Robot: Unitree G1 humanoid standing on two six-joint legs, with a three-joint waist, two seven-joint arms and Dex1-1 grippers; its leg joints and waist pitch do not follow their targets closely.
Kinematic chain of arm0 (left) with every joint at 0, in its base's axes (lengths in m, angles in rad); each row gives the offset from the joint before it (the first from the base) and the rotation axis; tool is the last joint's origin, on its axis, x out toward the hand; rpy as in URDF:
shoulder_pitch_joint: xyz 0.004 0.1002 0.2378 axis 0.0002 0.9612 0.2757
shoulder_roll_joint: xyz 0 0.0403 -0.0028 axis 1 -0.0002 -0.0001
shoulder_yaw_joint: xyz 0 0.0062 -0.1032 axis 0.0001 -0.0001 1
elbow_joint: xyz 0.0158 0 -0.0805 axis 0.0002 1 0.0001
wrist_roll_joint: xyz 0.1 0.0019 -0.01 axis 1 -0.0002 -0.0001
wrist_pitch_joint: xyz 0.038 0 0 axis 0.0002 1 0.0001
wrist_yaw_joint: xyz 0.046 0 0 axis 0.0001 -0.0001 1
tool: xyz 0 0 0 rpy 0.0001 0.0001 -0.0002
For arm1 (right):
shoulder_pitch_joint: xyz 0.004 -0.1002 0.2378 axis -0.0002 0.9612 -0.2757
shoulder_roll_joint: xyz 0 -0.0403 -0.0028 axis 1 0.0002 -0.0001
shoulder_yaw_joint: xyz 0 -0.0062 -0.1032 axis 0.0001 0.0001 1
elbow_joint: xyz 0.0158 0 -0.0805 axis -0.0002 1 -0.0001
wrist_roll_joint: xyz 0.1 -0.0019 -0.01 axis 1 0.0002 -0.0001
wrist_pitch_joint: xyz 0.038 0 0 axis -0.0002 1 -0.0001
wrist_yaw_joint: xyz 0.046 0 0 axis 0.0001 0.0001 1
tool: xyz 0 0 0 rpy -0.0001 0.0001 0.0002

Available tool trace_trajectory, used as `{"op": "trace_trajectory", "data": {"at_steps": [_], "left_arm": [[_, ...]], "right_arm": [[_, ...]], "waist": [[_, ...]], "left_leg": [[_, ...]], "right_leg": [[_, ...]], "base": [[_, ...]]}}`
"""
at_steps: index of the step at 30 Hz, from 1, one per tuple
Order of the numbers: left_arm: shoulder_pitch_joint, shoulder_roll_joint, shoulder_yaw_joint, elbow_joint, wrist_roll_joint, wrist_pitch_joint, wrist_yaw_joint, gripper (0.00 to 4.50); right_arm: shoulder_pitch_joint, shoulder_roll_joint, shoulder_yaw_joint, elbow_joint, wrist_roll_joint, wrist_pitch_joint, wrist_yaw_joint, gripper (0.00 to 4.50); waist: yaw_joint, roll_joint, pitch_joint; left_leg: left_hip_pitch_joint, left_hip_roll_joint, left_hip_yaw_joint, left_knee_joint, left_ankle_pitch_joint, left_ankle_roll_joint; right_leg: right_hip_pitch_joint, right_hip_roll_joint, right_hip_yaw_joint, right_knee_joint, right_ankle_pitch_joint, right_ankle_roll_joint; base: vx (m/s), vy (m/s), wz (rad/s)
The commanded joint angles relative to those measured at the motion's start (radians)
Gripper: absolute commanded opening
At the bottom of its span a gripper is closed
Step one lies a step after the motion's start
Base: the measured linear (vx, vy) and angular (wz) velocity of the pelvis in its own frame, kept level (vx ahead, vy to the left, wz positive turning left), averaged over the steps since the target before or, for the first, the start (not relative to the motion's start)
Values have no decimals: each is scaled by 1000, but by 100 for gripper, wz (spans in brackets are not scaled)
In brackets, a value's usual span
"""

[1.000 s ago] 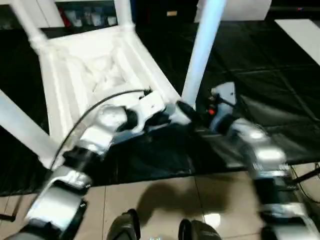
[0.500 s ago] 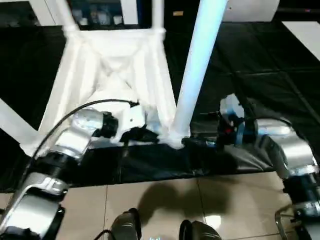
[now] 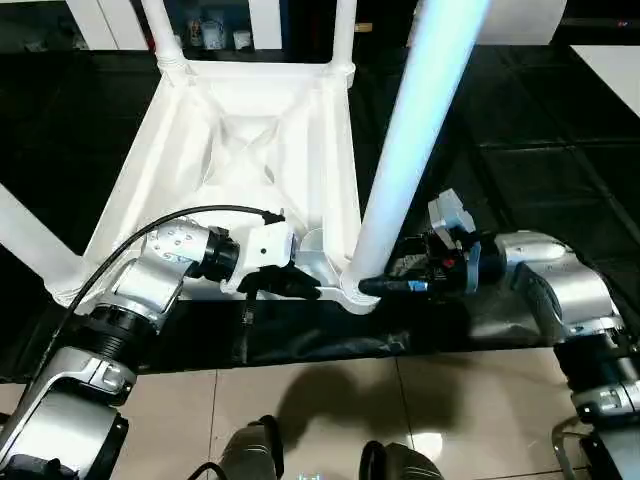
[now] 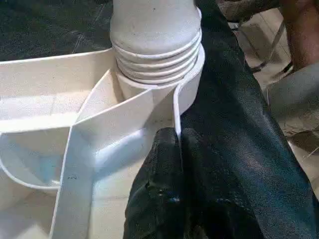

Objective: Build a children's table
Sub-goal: Rotate leg to tighten

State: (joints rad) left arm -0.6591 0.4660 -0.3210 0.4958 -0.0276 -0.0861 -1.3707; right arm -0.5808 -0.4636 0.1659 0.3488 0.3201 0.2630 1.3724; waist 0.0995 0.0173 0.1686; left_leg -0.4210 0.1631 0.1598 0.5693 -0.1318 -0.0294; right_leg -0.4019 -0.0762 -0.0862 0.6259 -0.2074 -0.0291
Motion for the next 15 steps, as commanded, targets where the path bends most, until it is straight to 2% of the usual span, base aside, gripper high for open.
{"op": "trace_trajectory", "data": {"at_steps": [1,7,15], "left_arm": [[14,-12,-54,-30,5,-10,-49,0],[18,-13,-54,-29,17,-12,-36,0],[12,-26,-43,-25,21,16,2,0]], "right_arm": [[-7,0,11,11,-8,-19,18,262],[-9,0,17,18,-10,-27,32,207],[34,8,17,-22,-13,-25,-6,199]], "waist": [[-9,-3,-94],[-8,-5,-96],[-6,-3,-101]], "left_leg": [[35,75,-14,-49,-137,133],[36,75,-13,-49,-137,133],[36,75,-12,-47,-126,140]], "right_leg": [[51,-90,62,-65,-24,-306],[51,-90,62,-64,-31,-302],[52,-89,62,-60,-8,-307]], "base": [[0,0,0],[0,0,0],[0,0,0]]}}
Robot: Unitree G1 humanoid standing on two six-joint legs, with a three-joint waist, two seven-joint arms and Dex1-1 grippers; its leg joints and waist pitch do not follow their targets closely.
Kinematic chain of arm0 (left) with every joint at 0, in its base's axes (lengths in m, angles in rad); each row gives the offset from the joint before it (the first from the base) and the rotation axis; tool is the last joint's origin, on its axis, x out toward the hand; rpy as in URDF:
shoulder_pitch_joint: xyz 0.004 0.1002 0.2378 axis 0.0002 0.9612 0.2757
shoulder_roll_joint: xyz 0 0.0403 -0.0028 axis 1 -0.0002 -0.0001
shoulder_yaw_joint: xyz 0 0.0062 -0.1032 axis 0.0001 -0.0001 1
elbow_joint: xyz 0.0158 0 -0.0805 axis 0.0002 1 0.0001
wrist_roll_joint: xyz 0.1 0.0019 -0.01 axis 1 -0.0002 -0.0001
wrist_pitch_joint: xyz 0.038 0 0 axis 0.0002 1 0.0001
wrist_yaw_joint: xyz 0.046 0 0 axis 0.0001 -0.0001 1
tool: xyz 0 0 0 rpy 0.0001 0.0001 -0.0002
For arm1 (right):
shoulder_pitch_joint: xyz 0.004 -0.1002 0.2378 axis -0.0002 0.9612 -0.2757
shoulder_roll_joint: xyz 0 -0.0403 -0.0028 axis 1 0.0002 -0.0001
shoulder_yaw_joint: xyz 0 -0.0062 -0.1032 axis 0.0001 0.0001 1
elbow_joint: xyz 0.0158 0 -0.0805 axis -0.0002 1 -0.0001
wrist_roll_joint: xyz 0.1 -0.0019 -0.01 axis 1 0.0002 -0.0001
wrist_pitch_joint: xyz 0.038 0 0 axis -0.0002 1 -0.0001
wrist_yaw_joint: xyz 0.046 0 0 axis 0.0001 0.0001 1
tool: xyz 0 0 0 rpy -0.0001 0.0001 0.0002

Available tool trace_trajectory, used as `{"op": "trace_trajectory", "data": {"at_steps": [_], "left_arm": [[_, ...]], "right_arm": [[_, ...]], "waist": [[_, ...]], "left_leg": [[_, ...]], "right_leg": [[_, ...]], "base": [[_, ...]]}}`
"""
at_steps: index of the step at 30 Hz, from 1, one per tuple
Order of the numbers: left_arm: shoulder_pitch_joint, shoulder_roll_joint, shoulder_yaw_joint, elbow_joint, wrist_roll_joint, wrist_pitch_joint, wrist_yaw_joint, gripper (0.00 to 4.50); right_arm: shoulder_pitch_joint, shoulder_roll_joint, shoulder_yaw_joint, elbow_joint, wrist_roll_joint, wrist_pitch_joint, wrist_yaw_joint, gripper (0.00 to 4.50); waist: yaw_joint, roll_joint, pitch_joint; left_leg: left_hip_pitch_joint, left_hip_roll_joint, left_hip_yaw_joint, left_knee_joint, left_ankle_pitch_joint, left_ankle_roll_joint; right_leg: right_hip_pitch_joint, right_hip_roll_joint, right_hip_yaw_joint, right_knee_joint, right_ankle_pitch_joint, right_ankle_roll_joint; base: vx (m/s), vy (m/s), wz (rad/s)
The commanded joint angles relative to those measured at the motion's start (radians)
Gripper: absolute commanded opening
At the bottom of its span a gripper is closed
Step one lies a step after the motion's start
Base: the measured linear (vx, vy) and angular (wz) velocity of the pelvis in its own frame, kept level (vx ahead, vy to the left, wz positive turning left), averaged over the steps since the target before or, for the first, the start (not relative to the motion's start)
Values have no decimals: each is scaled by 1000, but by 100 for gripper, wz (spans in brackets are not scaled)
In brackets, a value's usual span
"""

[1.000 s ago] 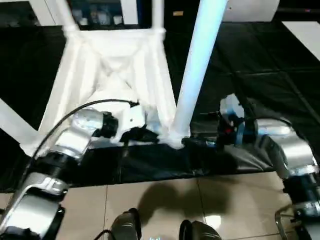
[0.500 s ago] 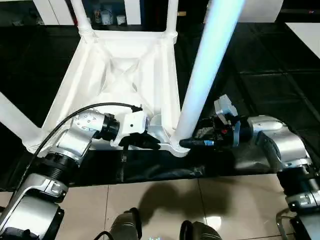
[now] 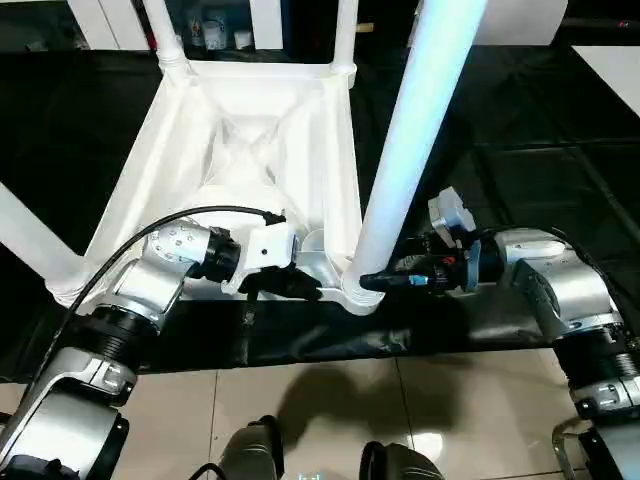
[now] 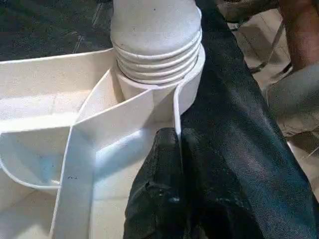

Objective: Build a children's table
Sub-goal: Rotate leg to tighten

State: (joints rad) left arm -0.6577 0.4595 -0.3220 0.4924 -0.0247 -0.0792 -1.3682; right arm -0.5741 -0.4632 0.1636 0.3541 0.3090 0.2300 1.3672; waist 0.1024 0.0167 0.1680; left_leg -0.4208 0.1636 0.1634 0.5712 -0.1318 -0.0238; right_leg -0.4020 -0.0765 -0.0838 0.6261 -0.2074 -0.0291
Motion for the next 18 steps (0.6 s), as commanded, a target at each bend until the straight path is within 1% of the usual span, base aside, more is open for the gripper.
{"op": "trace_trajectory", "data": {"at_steps": [1,2,3,4,5,6,7,8,9,10,11,12,13,14,15,16,17,18], "left_arm": [[2,-30,-36,-15,23,25,23,0],[-9,-42,-31,-6,31,43,54,0],[-16,-50,-28,1,37,55,74,0],[-25,-63,-22,7,38,79,99,0],[-38,-87,-13,13,37,117,135,0],[-45,-99,-7,15,37,143,156,0],[-51,-108,-5,17,38,160,173,0],[-58,-120,-3,23,43,166,195,0],[-72,-142,2,36,54,180,239,0],[-72,-142,2,36,54,180,239,0],[-91,-169,8,58,65,196,291,0],[-110,-197,16,82,74,213,345,0],[-119,-208,21,93,77,221,370,0],[-136,-231,30,114,83,238,418,0],[-143,-240,34,122,84,245,437,0],[-166,-269,52,150,91,269,508,0],[-192,-298,70,176,99,293,582,0],[-218,-325,84,203,107,308,652,0]], "right_arm": [[41,17,14,-48,-4,23,-36,198],[55,31,8,-72,-3,49,-79,198],[64,40,3,-87,-3,66,-107,198],[78,60,2,-108,-14,81,-160,197],[101,92,1,-141,-35,106,-248,196],[109,107,3,-151,-52,111,-290,196],[113,121,3,-153,-61,118,-320,196],[116,144,-1,-154,-69,139,-368,196],[118,183,-9,-154,-79,157,-439,196],[118,183,-9,-154,-79,157,-439,195],[113,231,-17,-143,-90,171,-517,194],[104,278,-28,-126,-103,178,-597,194],[98,297,-34,-113,-110,177,-632,194],[85,333,-49,-92,-123,184,-705,194],[79,348,-57,-81,-127,189,-735,194],[64,384,-70,-51,-149,191,-824,194],[48,423,-85,-21,-169,196,-912,194],[28,462,-105,15,-176,200,-988,194]], "waist": [[-10,-3,-98],[-7,-2,-98],[-8,-3,-97],[-7,-5,-94],[-6,-1,-89],[-9,-3,-85],[-14,-7,-80],[-16,-8,-77],[-21,-9,-72],[-25,-9,-70],[-26,-10,-71],[-30,-7,-68],[-32,-5,-70],[-43,-11,-71],[-43,-11,-71],[-51,-6,-70],[-53,-5,-70],[-57,-7,-68]], "left_leg": [[36,77,-15,-50,-128,132],[39,77,-16,-51,-134,129],[38,76,-16,-52,-148,124],[38,74,-15,-55,-179,106],[44,76,-15,-60,-215,80],[43,75,-15,-63,-245,63],[41,72,-17,-68,-289,27],[41,70,-19,-69,-313,12],[45,69,-23,-73,-357,-11],[50,68,-26,-74,-394,-32],[52,68,-29,-75,-405,-38],[52,68,-29,-79,-419,-48],[54,67,-31,-79,-427,-56],[50,66,-37,-85,-438,-63],[50,66,-37,-85,-438,-63],[56,66,-35,-88,-457,-68],[58,66,-35,-88,-469,-74],[64,64,-36,-87,-490,-79]], "right_leg": [[51,-87,61,-61,-11,-306],[49,-87,61,-63,-25,-305],[50,-89,61,-65,-44,-304],[49,-90,63,-73,-105,-291],[42,-90,66,-81,-176,-276],[42,-92,65,-85,-229,-265],[44,-95,66,-92,-327,-237],[44,-97,66,-98,-382,-218],[39,-99,69,-108,-477,-185],[34,-102,70,-114,-547,-160],[34,-104,69,-116,-566,-149],[27,-101,71,-120,-578,-139],[26,-102,69,-120,-581,-136],[32,-101,63,-122,-566,-122],[32,-101,63,-122,-566,-122],[23,-96,64,-123,-528,-128],[19,-95,66,-122,-521,-133],[14,-97,67,-124,-518,-139]], "base": [[0,0,0],[0,0,0],[0,0,0],[0,0,0],[0,0,0],[0,0,0],[0,0,0],[0,0,0],[-53,19,-11],[-56,25,-12],[-56,25,-12],[-55,30,-12],[-55,36,-14],[-55,36,-14],[-52,42,-15],[0,0,0],[0,0,0],[0,0,0]]}}
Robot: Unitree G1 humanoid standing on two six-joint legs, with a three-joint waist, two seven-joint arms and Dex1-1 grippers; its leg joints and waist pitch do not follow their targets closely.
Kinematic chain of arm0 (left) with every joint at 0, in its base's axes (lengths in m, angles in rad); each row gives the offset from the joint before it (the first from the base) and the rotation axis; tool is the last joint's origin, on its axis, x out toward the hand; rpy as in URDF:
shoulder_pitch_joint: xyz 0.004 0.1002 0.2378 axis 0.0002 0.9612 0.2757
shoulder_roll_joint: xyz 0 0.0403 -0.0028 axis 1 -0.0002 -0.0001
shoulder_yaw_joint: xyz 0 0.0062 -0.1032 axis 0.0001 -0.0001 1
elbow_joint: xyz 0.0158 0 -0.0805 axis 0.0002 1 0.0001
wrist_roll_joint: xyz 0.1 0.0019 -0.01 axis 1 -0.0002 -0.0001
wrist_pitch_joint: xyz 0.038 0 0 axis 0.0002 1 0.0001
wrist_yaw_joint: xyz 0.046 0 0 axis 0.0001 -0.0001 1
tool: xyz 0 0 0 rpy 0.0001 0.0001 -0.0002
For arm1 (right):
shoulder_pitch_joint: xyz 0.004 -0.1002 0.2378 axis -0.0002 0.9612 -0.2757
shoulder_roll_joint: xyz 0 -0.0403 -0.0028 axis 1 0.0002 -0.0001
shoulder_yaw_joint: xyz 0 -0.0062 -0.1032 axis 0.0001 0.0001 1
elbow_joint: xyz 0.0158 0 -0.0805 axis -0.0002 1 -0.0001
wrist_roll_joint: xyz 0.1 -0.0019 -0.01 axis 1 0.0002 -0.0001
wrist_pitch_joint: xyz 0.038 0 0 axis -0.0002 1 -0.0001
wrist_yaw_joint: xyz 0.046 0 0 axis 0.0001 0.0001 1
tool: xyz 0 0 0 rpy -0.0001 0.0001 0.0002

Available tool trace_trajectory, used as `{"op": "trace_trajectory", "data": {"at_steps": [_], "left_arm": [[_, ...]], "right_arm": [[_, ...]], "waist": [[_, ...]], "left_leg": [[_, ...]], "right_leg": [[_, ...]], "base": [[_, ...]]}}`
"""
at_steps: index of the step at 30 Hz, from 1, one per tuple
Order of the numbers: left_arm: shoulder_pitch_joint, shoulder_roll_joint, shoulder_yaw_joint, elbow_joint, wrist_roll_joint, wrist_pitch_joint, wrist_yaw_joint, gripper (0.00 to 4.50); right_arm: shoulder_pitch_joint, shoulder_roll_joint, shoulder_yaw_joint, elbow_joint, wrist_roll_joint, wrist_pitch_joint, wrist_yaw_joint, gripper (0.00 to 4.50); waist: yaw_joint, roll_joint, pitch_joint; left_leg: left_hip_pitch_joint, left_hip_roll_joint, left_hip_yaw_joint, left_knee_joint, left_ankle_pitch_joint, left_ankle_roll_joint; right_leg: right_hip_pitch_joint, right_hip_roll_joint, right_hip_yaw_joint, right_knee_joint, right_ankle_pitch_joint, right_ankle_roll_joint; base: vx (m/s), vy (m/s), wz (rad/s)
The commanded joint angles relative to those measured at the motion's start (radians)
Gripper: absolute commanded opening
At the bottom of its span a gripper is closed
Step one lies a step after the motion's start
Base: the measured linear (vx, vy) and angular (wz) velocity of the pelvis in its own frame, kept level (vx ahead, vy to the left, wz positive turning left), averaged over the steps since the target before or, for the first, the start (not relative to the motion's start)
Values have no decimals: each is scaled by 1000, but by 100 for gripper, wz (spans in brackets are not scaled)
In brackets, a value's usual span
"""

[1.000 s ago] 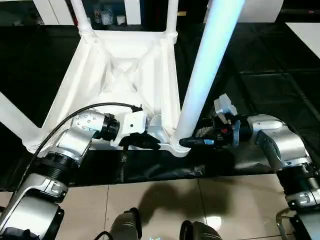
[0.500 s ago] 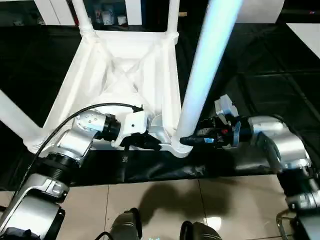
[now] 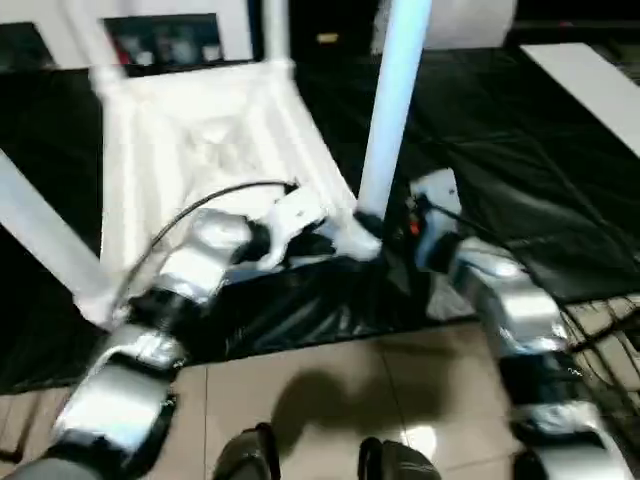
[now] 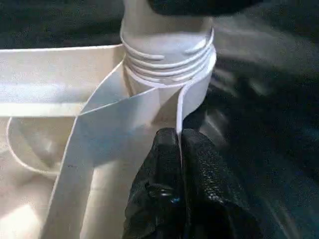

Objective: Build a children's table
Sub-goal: Rotate leg to tighten

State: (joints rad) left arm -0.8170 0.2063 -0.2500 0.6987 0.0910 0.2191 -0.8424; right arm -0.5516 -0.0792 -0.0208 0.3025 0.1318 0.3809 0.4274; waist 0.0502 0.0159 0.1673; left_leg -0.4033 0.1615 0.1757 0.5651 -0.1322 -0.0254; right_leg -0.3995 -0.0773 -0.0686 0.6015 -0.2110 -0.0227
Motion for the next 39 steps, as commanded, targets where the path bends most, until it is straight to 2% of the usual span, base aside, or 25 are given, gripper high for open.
{"op": "trace_trajectory", "data": {"at_steps": [1,2,4,5,6,7,9,10,12,13,15,16,17,18,19,20,21,23,24,25,27,28,32,35,39], "left_arm": [[-67,-81,19,6,-5,12,149,0],[-87,-101,33,25,-3,18,193,0],[-107,-126,48,42,-2,24,236,0],[-114,-135,53,48,0,22,252,0],[-117,-142,53,50,3,17,257,0],[-117,-142,52,49,3,16,255,0],[-113,-138,48,45,4,8,247,0],[-109,-133,43,43,7,0,237,0],[-89,-109,29,29,10,-22,191,0],[-82,-100,24,25,10,-28,175,0],[-47,-64,9,-5,8,-55,114,0],[-28,-45,6,-21,5,-53,85,0],[-28,-45,6,-21,5,-53,85,0],[-8,-19,6,-28,1,-85,53,0],[3,-3,3,-35,2,-104,34,0],[26,27,-2,-50,-2,-137,-11,0],[26,27,-2,-50,-2,-137,-11,0],[46,53,-9,-65,-9,-155,-57,0],[55,66,-14,-72,-14,-180,-87,0],[64,79,-18,-79,-18,-190,-113,0],[78,106,-31,-92,-21,-226,-162,0],[89,131,-44,-100,-27,-262,-217,0],[106,170,-56,-121,-53,-304,-315,0],[117,188,-59,-136,-78,-326,-386,0],[135,214,-81,-157,-95,-351,-477,0]], "right_arm": [[-2,92,70,76,-3,49,-80,194],[-23,127,37,108,-3,37,-161,194],[-54,175,-28,154,28,16,-239,194],[-66,190,-51,170,36,-4,-265,229],[-83,199,-69,186,38,-46,-283,229],[-86,199,-71,188,39,-58,-286,229],[-90,195,-74,188,37,-69,-285,270],[-93,190,-76,190,33,-79,-277,273],[-92,159,-66,185,12,-117,-241,277],[-89,144,-59,183,0,-134,-224,301],[-66,82,-30,154,-30,-193,-149,317],[-55,50,-16,142,-36,-234,-93,320],[-55,50,-16,142,-36,-234,-93,330],[-38,13,-16,104,-12,-223,-26,344],[-29,-10,-14,83,1,-217,15,356],[-13,-59,-10,47,26,-209,100,361],[-13,-59,-10,47,26,-209,100,361],[-3,-105,-4,24,55,-217,198,377],[0,-131,4,20,63,-222,246,391],[5,-159,17,14,68,-233,302,391],[16,-210,46,8,85,-249,412,391],[27,-251,70,-2,96,-271,505,391],[34,-305,88,-24,136,-250,647,391],[36,-344,111,-33,157,-247,757,391],[20,-381,145,0,163,-253,869,391]], "waist": [[-6,-6,-68],[-8,-7,-68],[-13,-2,-72],[-14,-2,-74],[-13,-4,-76],[-13,-3,-78],[-12,-7,-82],[-12,-6,-86],[-11,-4,-88],[-12,-6,-92],[-9,-7,-97],[-6,-5,-107],[-5,-6,-108],[-4,-7,-108],[-4,-9,-107],[-1,-10,-104],[-1,-10,-104],[1,-5,-89],[1,-4,-87],[2,-4,-80],[4,-6,-77],[7,-5,-77],[13,-4,-81],[20,-7,-85],[31,-11,-92]], "left_leg": [[48,65,-50,-81,-495,-78],[44,64,-50,-83,-482,-68],[44,65,-45,-87,-472,-60],[45,64,-45,-86,-473,-59],[42,64,-40,-86,-448,-48],[35,63,-36,-87,-404,-29],[32,63,-29,-85,-349,9],[32,65,-25,-83,-323,28],[30,67,-21,-81,-308,40],[29,65,-18,-77,-283,49],[25,64,-14,-70,-224,72],[21,62,-8,-54,-104,132],[16,59,-7,-51,-67,156],[13,58,-7,-45,-23,198],[9,56,-5,-40,-9,225],[7,57,-6,-39,-36,237],[7,57,-6,-39,-36,237],[13,65,-4,-49,-170,183],[17,68,-5,-52,-201,162],[21,69,-5,-57,-269,123],[22,72,-10,-65,-325,76],[28,74,-11,-68,-353,60],[30,77,-7,-71,-350,50],[27,77,-4,-68,-311,68],[25,76,4,-57,-229,113]], "right_leg": [[12,-97,52,-101,-516,-143],[18,-98,51,-104,-498,-137],[12,-93,54,-101,-417,-150],[14,-92,53,-100,-399,-152],[17,-92,56,-98,-339,-161],[23,-91,57,-93,-274,-171],[28,-88,53,-89,-225,-182],[29,-90,52,-89,-211,-190],[27,-90,52,-89,-200,-197],[29,-88,53,-83,-151,-205],[32,-89,53,-74,-68,-221],[34,-87,52,-53,107,-257],[38,-85,50,-46,160,-269],[40,-85,48,-40,223,-288],[40,-84,48,-37,243,-294],[41,-86,47,-42,209,-291],[41,-86,47,-42,209,-291],[30,-84,47,-66,-30,-273],[27,-83,48,-71,-84,-267],[21,-82,49,-83,-191,-245],[21,-85,51,-89,-286,-214],[15,-84,53,-93,-315,-200],[9,-84,57,-87,-275,-211],[13,-84,56,-78,-218,-230],[14,-85,57,-66,-119,-264]], "base": [[0,0,0],[0,0,0],[0,0,0],[0,0,0],[0,0,0],[0,0,0],[0,0,0],[0,0,0],[26,0,-2],[57,-11,-2],[57,-16,0],[55,-29,2],[55,-29,2],[0,0,0],[0,0,0],[0,0,0],[0,0,0],[0,0,0],[0,0,0],[-52,-3,0],[-26,-1,0],[0,0,0],[0,0,0],[0,0,0],[0,0,0]]}}
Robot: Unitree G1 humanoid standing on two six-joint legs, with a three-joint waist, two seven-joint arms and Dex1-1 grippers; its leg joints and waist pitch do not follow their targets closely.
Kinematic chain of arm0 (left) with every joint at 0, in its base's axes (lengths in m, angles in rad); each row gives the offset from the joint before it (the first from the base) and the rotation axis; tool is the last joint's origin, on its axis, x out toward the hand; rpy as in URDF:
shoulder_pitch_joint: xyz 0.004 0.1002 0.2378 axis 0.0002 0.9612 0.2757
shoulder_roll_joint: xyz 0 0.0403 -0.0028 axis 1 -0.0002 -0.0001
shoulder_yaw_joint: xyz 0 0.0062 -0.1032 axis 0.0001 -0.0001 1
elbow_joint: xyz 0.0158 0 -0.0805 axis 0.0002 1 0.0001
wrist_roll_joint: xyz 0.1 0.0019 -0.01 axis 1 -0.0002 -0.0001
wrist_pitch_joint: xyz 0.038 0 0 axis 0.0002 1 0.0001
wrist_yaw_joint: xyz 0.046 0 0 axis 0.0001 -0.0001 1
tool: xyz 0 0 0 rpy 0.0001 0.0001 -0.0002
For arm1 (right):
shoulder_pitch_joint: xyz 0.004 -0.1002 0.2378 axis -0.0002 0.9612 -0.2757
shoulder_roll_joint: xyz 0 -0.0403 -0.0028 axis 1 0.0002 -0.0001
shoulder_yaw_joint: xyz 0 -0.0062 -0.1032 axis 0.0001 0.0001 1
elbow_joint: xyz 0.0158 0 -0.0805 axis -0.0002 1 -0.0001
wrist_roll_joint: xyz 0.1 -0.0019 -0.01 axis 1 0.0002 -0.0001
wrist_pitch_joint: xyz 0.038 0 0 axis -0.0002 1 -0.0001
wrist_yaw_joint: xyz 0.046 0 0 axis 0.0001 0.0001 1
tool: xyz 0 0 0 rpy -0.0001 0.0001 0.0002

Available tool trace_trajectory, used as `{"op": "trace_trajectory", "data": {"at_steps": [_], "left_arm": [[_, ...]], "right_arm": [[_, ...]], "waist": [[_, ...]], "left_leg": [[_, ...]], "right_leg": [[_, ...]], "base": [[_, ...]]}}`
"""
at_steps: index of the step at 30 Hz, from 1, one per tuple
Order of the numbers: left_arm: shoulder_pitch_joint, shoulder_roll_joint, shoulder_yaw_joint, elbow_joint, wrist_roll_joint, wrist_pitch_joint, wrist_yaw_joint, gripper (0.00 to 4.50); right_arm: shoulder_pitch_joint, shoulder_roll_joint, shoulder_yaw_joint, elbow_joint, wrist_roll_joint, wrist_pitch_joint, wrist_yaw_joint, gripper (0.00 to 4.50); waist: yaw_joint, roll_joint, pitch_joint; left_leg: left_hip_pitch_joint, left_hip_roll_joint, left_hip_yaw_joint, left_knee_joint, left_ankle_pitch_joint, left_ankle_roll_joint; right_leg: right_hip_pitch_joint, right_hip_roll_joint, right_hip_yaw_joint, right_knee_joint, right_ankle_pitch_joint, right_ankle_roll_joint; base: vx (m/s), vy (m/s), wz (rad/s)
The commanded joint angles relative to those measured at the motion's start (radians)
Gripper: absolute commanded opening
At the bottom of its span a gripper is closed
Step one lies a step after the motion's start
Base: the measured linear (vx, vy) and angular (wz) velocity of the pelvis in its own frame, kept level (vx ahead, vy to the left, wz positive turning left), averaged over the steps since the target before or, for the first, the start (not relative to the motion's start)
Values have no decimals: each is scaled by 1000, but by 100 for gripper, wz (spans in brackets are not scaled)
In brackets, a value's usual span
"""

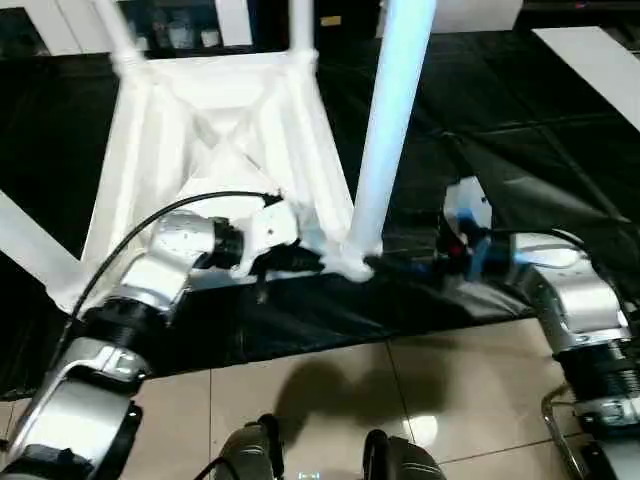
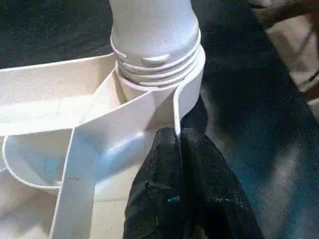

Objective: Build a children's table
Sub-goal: Rotate leg to tighten

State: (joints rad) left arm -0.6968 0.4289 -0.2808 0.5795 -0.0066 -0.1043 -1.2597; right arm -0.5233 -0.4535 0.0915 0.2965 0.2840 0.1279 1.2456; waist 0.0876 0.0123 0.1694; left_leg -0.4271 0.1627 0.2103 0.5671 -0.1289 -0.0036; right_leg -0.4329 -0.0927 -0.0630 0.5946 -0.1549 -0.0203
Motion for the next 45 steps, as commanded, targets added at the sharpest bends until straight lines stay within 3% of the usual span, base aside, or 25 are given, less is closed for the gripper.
{"op": "trace_trajectory", "data": {"at_steps": [1,7,14,22,27,33,35,36,38,39,40,42,43,45], "left_arm": [[18,-3,-57,-42,-1,-34,-80,0],[21,1,-72,-54,-17,-46,-134,0],[20,4,-78,-61,-20,-50,-172,0],[25,6,-79,-62,-17,-50,-184,0],[26,8,-78,-63,-22,-41,-181,0],[13,-14,-63,-52,-8,5,-115,0],[-13,-46,-53,-17,26,42,-14,0],[-20,-54,-50,-8,35,55,13,0],[-35,-82,-42,7,38,80,61,0],[-46,-99,-40,12,42,106,91,0],[-53,-111,-38,16,46,126,113,0],[-64,-127,-37,22,55,154,149,0],[-86,-162,-30,40,74,192,221,0],[-98,-182,-22,54,83,209,262,0]], "right_arm": [[-19,-12,42,29,3,-17,72,376],[-54,-1,61,83,6,-9,123,320],[-73,1,76,111,15,2,173,262],[-84,5,82,134,15,4,211,200],[-66,5,81,110,23,26,205,192],[-7,42,68,23,25,86,86,191],[39,79,78,-36,-1,129,-20,191],[44,89,80,-41,-12,138,-51,191],[49,134,77,-33,-49,146,-155,191],[44,164,72,-18,-70,148,-221,191],[42,185,69,-11,-83,152,-266,191],[32,215,62,6,-99,160,-331,191],[10,282,42,24,-127,194,-485,191],[-1,317,30,32,-140,213,-565,191]], "waist": [[-4,-9,-95],[-1,-9,-97],[0,-9,-94],[1,-10,-96],[0,-10,-95],[1,-9,-89],[0,-9,-85],[1,-5,-80],[-6,-6,-69],[-13,-9,-60],[-19,-13,-55],[-31,-6,-53],[-44,1,-55],[-58,6,-53]], "left_leg": [[48,74,-29,-56,-218,99],[47,74,-29,-53,-187,115],[50,76,-31,-58,-232,86],[48,75,-30,-55,-208,96],[47,74,-29,-53,-194,106],[47,76,-30,-60,-230,87],[50,77,-33,-66,-270,66],[55,77,-35,-71,-317,42],[64,74,-44,-76,-421,-16],[71,70,-54,-76,-498,-48],[68,67,-65,-78,-538,-68],[78,68,-77,-82,-612,-97],[82,70,-84,-89,-668,-116],[79,71,-91,-107,-751,-138]], "right_leg": [[48,-71,51,-57,-165,-272],[49,-67,48,-53,-161,-279],[46,-68,50,-58,-224,-266],[48,-68,50,-55,-197,-271],[48,-67,49,-53,-180,-277],[44,-68,51,-61,-244,-256],[43,-68,51,-68,-302,-240],[37,-70,52,-77,-363,-226],[31,-78,52,-90,-522,-191],[28,-86,48,-104,-646,-156],[33,-92,41,-114,-749,-112],[29,-89,29,-124,-793,-79],[33,-80,18,-121,-753,-76],[42,-68,-1,-116,-694,-74]], "base": [[0,0,0],[0,0,0],[0,0,0],[0,0,0],[0,0,0],[0,0,0],[0,0,0],[0,0,0],[0,0,0],[-58,11,-7],[-62,22,-16],[-64,26,-16],[-71,39,-16],[-73,42,-16]]}}
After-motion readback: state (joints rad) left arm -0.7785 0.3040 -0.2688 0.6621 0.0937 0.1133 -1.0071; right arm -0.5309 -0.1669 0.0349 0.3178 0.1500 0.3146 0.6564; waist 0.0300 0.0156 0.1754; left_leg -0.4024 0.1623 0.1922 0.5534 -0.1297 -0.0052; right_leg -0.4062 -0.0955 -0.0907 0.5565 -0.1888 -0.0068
